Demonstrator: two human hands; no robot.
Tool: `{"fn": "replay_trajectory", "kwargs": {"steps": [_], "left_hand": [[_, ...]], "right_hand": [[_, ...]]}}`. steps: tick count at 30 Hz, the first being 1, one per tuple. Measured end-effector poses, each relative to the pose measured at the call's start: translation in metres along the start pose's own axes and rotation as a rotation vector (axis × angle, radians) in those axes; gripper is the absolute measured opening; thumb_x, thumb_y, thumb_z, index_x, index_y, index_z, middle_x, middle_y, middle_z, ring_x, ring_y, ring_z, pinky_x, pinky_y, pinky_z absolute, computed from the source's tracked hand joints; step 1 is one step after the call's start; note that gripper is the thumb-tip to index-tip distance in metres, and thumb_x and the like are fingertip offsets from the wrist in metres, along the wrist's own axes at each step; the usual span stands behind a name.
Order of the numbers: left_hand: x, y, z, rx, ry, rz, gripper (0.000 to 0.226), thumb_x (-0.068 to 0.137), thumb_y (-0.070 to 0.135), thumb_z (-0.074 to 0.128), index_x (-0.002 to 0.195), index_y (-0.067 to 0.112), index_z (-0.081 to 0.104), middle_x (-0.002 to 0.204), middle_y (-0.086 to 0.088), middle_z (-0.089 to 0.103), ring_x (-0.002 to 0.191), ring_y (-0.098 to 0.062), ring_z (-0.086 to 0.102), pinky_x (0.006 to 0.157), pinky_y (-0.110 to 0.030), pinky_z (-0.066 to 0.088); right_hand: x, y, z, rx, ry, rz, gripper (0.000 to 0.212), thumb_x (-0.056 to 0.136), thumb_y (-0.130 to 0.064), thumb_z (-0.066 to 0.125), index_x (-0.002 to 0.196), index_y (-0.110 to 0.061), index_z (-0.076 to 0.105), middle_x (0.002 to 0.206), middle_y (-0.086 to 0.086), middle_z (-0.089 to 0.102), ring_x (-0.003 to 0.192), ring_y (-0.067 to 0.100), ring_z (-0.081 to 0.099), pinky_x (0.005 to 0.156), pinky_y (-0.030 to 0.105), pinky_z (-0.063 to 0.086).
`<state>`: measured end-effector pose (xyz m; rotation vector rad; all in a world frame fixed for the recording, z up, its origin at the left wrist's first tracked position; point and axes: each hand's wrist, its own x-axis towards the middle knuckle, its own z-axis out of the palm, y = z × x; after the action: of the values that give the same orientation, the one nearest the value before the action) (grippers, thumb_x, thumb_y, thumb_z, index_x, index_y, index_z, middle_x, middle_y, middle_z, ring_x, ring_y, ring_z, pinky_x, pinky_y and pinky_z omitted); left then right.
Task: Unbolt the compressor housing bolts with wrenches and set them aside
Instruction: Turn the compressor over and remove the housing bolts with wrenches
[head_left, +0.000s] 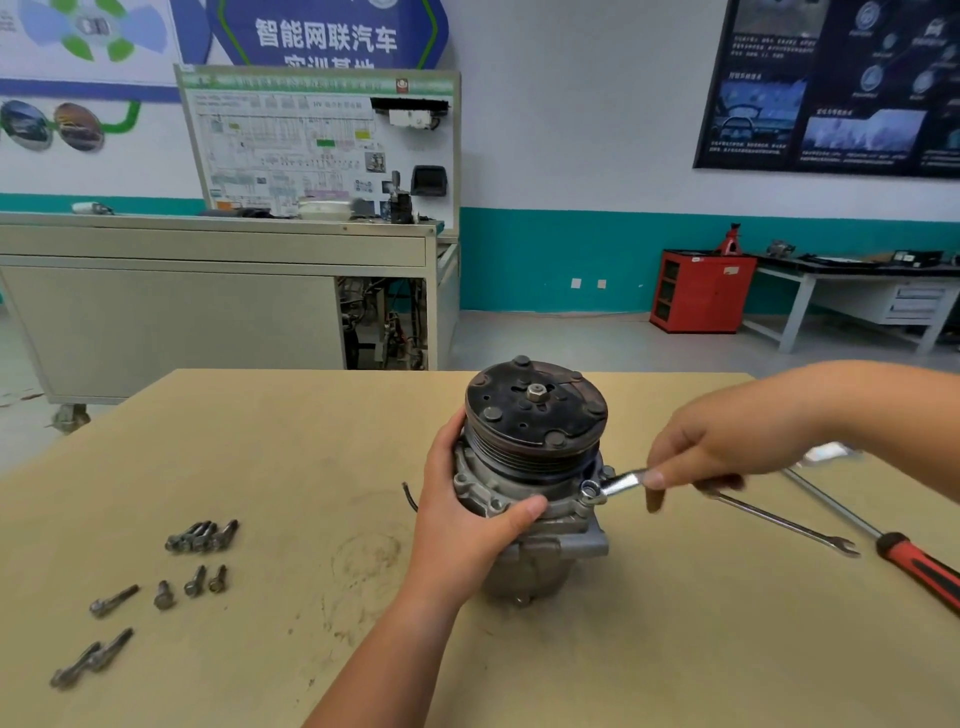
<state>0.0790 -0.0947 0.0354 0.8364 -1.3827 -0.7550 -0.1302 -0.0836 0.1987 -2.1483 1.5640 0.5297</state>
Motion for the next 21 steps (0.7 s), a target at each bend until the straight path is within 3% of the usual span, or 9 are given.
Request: {"fn": "replay_trajectory", "kwargs": {"steps": [2,4,6,8,10,13,21], "left_hand": [[0.0,0.0,0.0,0.002,0.005,0.005,0.085,0.048,0.044,0.083,0.117,0.069,0.04,0.132,0.021,0.051,0.119,0.004,0.051,0.096,-0.014,0.045],[0.0,0.0,0.001,0.005,0.006,0.009,0.085,0.047,0.044,0.082,0.117,0.069,0.039,0.132,0.02,0.051,0.119,0.005,0.051,0.096,-0.012,0.044],[0.0,0.0,0.001,0.006,0.008,0.014,0.085,0.047,0.045,0.083,0.116,0.069,0.04,0.132,0.02,0.052,0.119,0.004,0.051,0.097,-0.014,0.044],[0.0,-0.001,0.001,0.008,0.01,0.015,0.085,0.048,0.045,0.083,0.117,0.069,0.04,0.132,0.02,0.052,0.119,0.004,0.051,0.096,-0.012,0.044],[0.0,0.0,0.001,0.01,0.016,0.019,0.085,0.048,0.046,0.083,0.117,0.069,0.04,0.132,0.02,0.052,0.119,0.004,0.051,0.095,-0.01,0.044],[0.001,0.0,0.002,0.007,0.018,0.028,0.084,0.048,0.045,0.083,0.116,0.07,0.04,0.132,0.019,0.052,0.119,0.003,0.052,0.097,-0.013,0.044],[0.0,0.001,0.002,0.01,0.018,0.029,0.085,0.048,0.045,0.082,0.118,0.068,0.04,0.134,0.015,0.052,0.121,-0.001,0.052,0.102,-0.026,0.046]], "right_hand": [[0.001,0.008,-0.003,-0.063,0.127,-0.065,0.024,0.092,-0.052,0.042,0.099,-0.044,0.064,0.077,-0.014,0.055,0.071,0.003,0.049,0.073,0.022,0.041],[-0.005,0.018,-0.002,0.037,0.089,-0.077,0.021,0.091,-0.05,0.045,0.089,-0.043,0.065,0.074,-0.015,0.059,0.073,0.0,0.055,0.075,0.02,0.044],[-0.012,0.026,0.007,0.314,-0.07,-0.104,0.024,0.091,-0.045,0.047,0.091,-0.029,0.064,0.076,-0.01,0.067,0.079,0.009,0.067,0.08,0.025,0.05],[-0.013,0.025,0.025,0.637,-0.116,-0.189,0.027,0.09,-0.039,0.047,0.094,-0.012,0.052,0.083,0.006,0.073,0.081,0.024,0.071,0.079,0.031,0.054],[-0.01,0.011,0.049,0.928,-0.048,-0.249,0.028,0.087,-0.036,0.049,0.092,-0.008,0.044,0.081,0.014,0.072,0.074,0.028,0.071,0.07,0.031,0.056],[-0.003,-0.013,0.074,1.247,0.064,-0.261,0.022,0.093,-0.028,0.046,0.092,-0.007,0.049,0.068,0.013,0.07,0.058,0.023,0.069,0.052,0.024,0.053],[-0.008,-0.028,0.078,1.311,0.204,-0.204,0.023,0.098,-0.024,0.042,0.091,-0.006,0.055,0.052,0.009,0.062,0.039,0.016,0.059,0.045,0.023,0.052]]}}
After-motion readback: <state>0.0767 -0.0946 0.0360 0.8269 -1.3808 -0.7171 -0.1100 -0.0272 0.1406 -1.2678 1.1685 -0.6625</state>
